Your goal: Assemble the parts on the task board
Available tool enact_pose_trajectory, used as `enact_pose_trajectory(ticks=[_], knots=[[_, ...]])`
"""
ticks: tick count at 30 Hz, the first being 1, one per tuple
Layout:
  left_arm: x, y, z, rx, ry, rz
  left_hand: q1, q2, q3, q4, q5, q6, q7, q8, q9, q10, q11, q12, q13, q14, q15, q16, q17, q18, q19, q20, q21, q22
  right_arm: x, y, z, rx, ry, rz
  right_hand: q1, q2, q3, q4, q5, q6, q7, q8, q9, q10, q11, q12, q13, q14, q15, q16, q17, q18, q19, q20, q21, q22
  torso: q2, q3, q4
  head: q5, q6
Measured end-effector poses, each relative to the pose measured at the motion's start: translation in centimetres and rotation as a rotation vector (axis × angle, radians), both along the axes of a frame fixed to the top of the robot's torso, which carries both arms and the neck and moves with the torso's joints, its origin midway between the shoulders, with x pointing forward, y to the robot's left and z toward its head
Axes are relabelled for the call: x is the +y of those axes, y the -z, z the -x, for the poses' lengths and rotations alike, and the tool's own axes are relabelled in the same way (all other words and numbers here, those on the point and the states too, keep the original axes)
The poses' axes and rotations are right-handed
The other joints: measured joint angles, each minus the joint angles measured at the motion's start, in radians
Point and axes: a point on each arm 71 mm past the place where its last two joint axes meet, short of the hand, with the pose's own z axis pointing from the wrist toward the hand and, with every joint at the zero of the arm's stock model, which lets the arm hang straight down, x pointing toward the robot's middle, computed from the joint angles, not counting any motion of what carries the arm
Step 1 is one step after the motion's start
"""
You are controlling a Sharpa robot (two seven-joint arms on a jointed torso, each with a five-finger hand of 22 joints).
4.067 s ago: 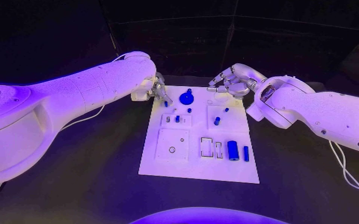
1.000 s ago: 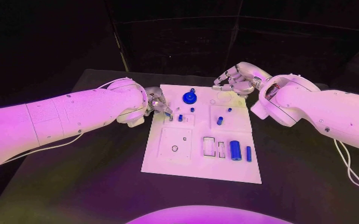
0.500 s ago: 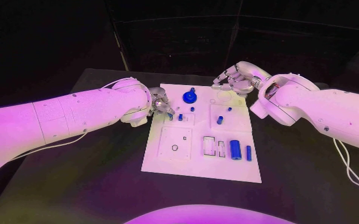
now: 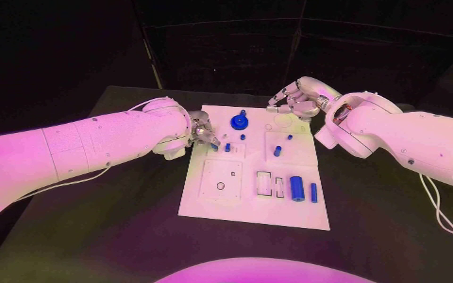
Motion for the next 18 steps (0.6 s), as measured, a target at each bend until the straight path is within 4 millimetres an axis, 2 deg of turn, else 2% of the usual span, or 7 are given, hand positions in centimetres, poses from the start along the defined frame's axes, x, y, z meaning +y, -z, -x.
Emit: enact_pose_trajectory(ticks=[18], knots=[[-0.16, 0.09, 0.15, 0.021, 0.019, -0.022, -0.006, -0.004, 0.008, -0.013, -0.003, 0.002, -0.005, 0.006, 0.003, 0.009, -0.006, 0.006, 0.001, 0.0, 0.0, 0.0, 0.0, 0.0, 0.0, 0.0, 0.0, 0.001, 0.08, 0.01, -0.01, 0.001, -0.001, 0.0, 0.0, 0.0, 0.0, 0.0, 0.0, 0.0, 0.0, 0.0, 0.0, 0.0, 0.0, 0.0, 0.001, 0.0, 0.0, 0.0, 0.0, 0.0, 0.0, 0.0, 0.0, 0.0, 0.0, -0.0003, 0.0004, 0.003, -0.008]])
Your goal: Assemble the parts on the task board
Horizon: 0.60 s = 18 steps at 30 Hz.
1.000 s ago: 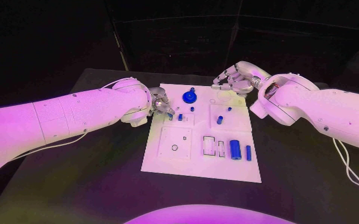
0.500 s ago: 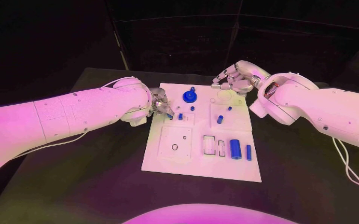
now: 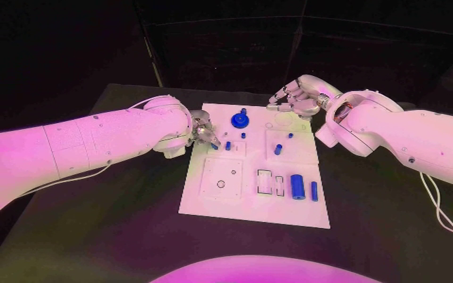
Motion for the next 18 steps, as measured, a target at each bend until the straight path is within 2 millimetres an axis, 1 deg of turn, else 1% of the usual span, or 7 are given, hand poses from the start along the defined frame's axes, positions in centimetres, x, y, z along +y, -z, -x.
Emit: enact_pose_trajectory(ticks=[6, 9, 16, 17, 18], knots=[[-0.04, -0.02, -0.01, 0.002, 0.004, -0.003, 0.001, 0.001, 0.0, 0.0, -0.001, -0.002, -0.002, 0.0, 0.001, 0.0, 0.0, 0.0, 0.002, 0.0, 0.0, 0.0, 0.0, 0.0, 0.0, 0.0, 0.0, 0.002, 0.08, 0.0, 0.0, 0.0, -0.001, 0.0, 0.0, 0.0, 0.0, 0.0, 0.0, 0.0, 0.0, 0.0, 0.0, 0.0, 0.0, 0.0, 0.0, 0.0, 0.0, 0.0, 0.0, 0.0, 0.0, 0.0, 0.0, 0.001, 0.0, 0.0001, 0.0, -0.001, -0.005], [-0.09, -0.03, -0.03, 0.003, 0.005, -0.006, 0.001, 0.001, -0.003, -0.003, -0.001, -0.002, -0.002, 0.0, 0.003, 0.0, 0.0, 0.0, 0.0, -0.004, -0.004, 0.0, 0.0, 0.0, 0.0, 0.0, 0.0, 0.002, 0.2, 0.0, 0.01, 0.0, -0.004, -0.001, 0.0, 0.0, 0.0, 0.0, 0.0, 0.0, 0.0, 0.0, 0.0, 0.0, 0.0, 0.0, 0.0, 0.0, 0.0, 0.0, 0.0, 0.0, 0.0, 0.0, 0.0, 0.001, 0.0, 0.0002, 0.0, -0.001, -0.006], [-0.15, -0.04, -0.17, 0.006, 0.006, -0.013, 0.001, 0.001, -0.017, -0.017, -0.001, -0.002, -0.002, 0.015, 0.004, 0.0, 0.0, 0.0, -0.001, 0.0, -0.007, 0.0, 0.0, 0.0, 0.003, -0.003, 0.0, 0.002, 0.33, -0.01, 0.02, -0.001, -0.007, -0.002, 0.0, 0.0, 0.0, 0.0, 0.0, 0.0, 0.0, 0.0, 0.0, 0.0, 0.0, 0.0, 0.0, 0.0, 0.0, 0.0, 0.0, 0.0, 0.0, 0.0, 0.0, 0.001, 0.0, 0.0002, -0.0006, -0.001, -0.008], [-0.15, -0.04, -0.2, 0.007, 0.006, -0.014, 0.001, 0.001, -0.018, -0.018, -0.001, -0.002, -0.002, 0.016, 0.005, 0.0, 0.0, 0.0, -0.001, 0.0, -0.007, 0.0, 0.0, 0.0, 0.004, -0.003, 0.0, 0.002, 0.34, -0.01, 0.02, -0.001, -0.007, -0.002, 0.0, 0.0, 0.0, 0.0, 0.0, 0.0, 0.0, 0.0, 0.0, 0.0, 0.0, 0.0, 0.0, 0.0, 0.0, 0.0, 0.0, 0.0, 0.0, 0.0, 0.0, 0.001, 0.0, 0.0003, -0.0011, -0.001, -0.009], [-0.15, -0.05, -0.21, 0.008, 0.006, -0.015, 0.001, 0.001, -0.025, -0.01, -0.001, -0.002, -0.003, 0.016, 0.005, 0.002, -0.002, 0.0, -0.001, 0.0, -0.007, 0.0, 0.0, 0.0, 0.003, -0.003, 0.0, 0.002, 0.33, -0.01, 0.01, -0.001, -0.007, -0.002, 0.0, 0.0, 0.0, 0.0, 0.0, 0.0, 0.0, 0.001, 0.0, 0.0, 0.0, 0.0, 0.0, 0.0, 0.0, 0.0, 0.0, 0.0, 0.0, 0.0, 0.0, 0.001, 0.0, 0.0003, -0.0011, -0.001, -0.009]])
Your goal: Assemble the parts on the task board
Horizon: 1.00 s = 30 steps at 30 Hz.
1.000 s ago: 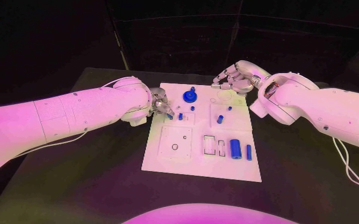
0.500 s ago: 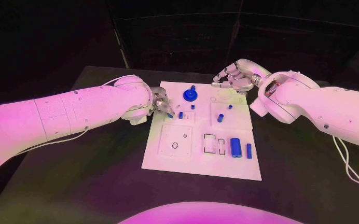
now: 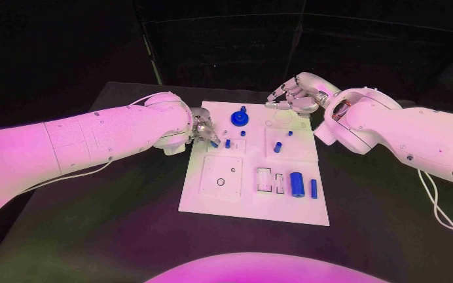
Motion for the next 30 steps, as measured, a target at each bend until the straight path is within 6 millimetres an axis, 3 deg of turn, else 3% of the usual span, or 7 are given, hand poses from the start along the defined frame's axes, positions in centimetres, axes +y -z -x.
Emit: enact_pose_trajectory(ticks=[9, 24, 30], knots=[[-0.13, 0.13, -0.1, 0.01, 0.003, -0.01, -0.034, -0.014, -0.058, 0.033, 0.001, 0.012, -0.012, 0.015, -0.001, 0.008, -0.013, 0.005, 0.002, 0.0, 0.0, 0.0, 0.0, 0.0, 0.003, -0.003, 0.0, 0.004, -0.01, 0.01, -0.02, 0.0, 0.0, 0.0, -0.004, 0.004, 0.0, 0.0, 0.0, 0.0, 0.0, 0.004, 0.0, 0.0, 0.0, 0.0, 0.0, 0.0, 0.0, 0.0, 0.0, 0.0, 0.0, 0.0, 0.0, 0.0, 0.0, 0.0, -0.0001, -0.007, 0.003], [-0.28, 0.4, -0.21, 0.023, 0.008, -0.02, -0.054, -0.022, -0.125, 0.067, 0.001, 0.015, -0.016, 0.019, -0.007, 0.003, -0.011, 0.005, -0.001, 0.0, 0.0, 0.0, 0.0, 0.0, 0.003, -0.003, 0.0, 0.004, -0.09, 0.0, -0.01, -0.001, 0.002, 0.0, -0.004, 0.004, 0.0, 0.0, 0.0, 0.0, 0.0, 0.004, 0.0, 0.0, 0.0, 0.0, -0.004, 0.0, 0.0, 0.0, 0.0, 0.0, 0.0, 0.0, 0.0, -0.002, 0.0, 0.0005, 0.0, -0.007, 0.002], [-0.2, 0.5, -0.28, 0.026, 0.006, -0.024, -0.078, -0.019, -0.182, 0.1, 0.001, 0.016, -0.016, 0.02, -0.013, 0.001, -0.013, 0.007, -0.001, 0.0, 0.0, 0.0, 0.0, 0.0, 0.003, -0.003, 0.0, 0.007, -0.13, -0.01, 0.01, -0.001, 0.002, 0.0, -0.004, 0.004, -0.004, 0.004, 0.0, 0.0, 0.0, 0.004, 0.0, 0.0, 0.0, 0.0, -0.004, 0.0, 0.0, 0.0, 0.0, 0.0, 0.0, 0.0, 0.0, -0.002, 0.0, 0.0004, 0.0006, -0.008, 0.002]])
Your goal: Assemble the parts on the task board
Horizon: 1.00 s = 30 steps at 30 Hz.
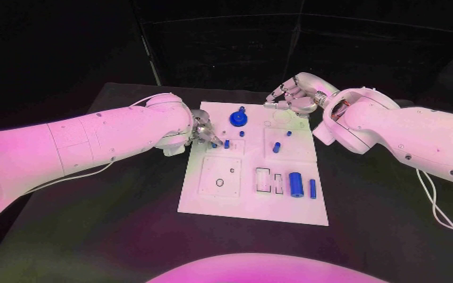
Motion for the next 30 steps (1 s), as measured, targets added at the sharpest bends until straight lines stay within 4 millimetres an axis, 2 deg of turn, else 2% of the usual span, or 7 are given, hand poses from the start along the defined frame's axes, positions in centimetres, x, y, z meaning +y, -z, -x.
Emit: enact_pose_trajectory(ticks=[9, 17, 20, 30], knots=[[0.1, 0.0, 0.0, -0.001, -0.004, -0.001, -0.014, 0.0, -0.092, 0.041, 0.0, 0.0, 0.0, 0.001, -0.007, 0.0, 0.0, 0.005, 0.001, 0.0, 0.0, 0.0, 0.0, 0.0, 0.0, 0.0, 0.0, 0.004, -0.1, 0.0, 0.0, -0.001, 0.001, 0.0, -0.004, 0.004, -0.003, 0.003, 0.0, 0.0, 0.0, 0.0, 0.0, 0.0, 0.0, 0.0, 0.0, 0.0, 0.0, 0.0, 0.0, 0.0, 0.0, 0.0, 0.0, 0.0, 0.0, -0.001, 0.0002, -0.002, 0.004], [0.3, 0.0, 0.2, -0.006, -0.008, 0.005, -0.014, 0.0, -0.148, 0.061, 0.0, 0.0, 0.0, 0.0, -0.013, 0.0, 0.0, 0.005, 0.001, 0.0, 0.0, 0.0, 0.0, 0.0, 0.0, 0.0, 0.0, 0.004, -0.1, 0.0, 0.0, -0.001, 0.001, 0.0, -0.004, 0.004, -0.003, 0.003, 0.0, 0.0, 0.0, 0.0, 0.0, 0.0, 0.0, 0.0, 0.0, 0.0, 0.0, 0.0, 0.0, 0.0, 0.0, 0.0, 0.0, 0.0, 0.0, -0.0015, 0.0004, -0.003, 0.005], [0.5, -0.2, 0.3, -0.014, -0.013, 0.012, -0.02, 0.006, -0.172, 0.077, 0.0, 0.0, 0.0, 0.0, -0.014, -0.004, 0.004, 0.005, -0.003, 0.0, 0.0, 0.0, 0.0, 0.0, 0.0, 0.0, 0.0, 0.003, -0.1, 0.0, 0.0, -0.001, 0.001, 0.0, -0.004, 0.004, -0.003, 0.003, 0.0, 0.0, 0.0, 0.0, 0.0, 0.0, 0.0, 0.0, 0.0, 0.0, 0.0, 0.0, 0.0, 0.0, 0.0, 0.0, 0.0, 0.0, 0.0, -0.0015, 0.0005, -0.002, 0.008], [1.4, -2.2, -0.1, -0.07, -0.052, 0.053, -0.02, 0.006, -0.206, 0.09, 0.0, -0.004, 0.004, 0.0, -0.015, -0.011, 0.004, 0.002, -0.019, 0.0, 0.0, 0.0, 0.0, 0.0, 0.0, 0.0, -0.007, -0.003, -0.2, -0.1, 0.0, -0.006, 0.004, -0.003, -0.008, 0.0, -0.003, 0.003, 0.0, 0.0, 0.0, 0.0, 0.0, 0.0, 0.0, 0.0, -0.003, 0.0, 0.0, 0.0, 0.0, 0.0, 0.0, 0.0, -0.005, -0.004, -0.001, -0.0013, 0.001, 0.002, 0.016]])
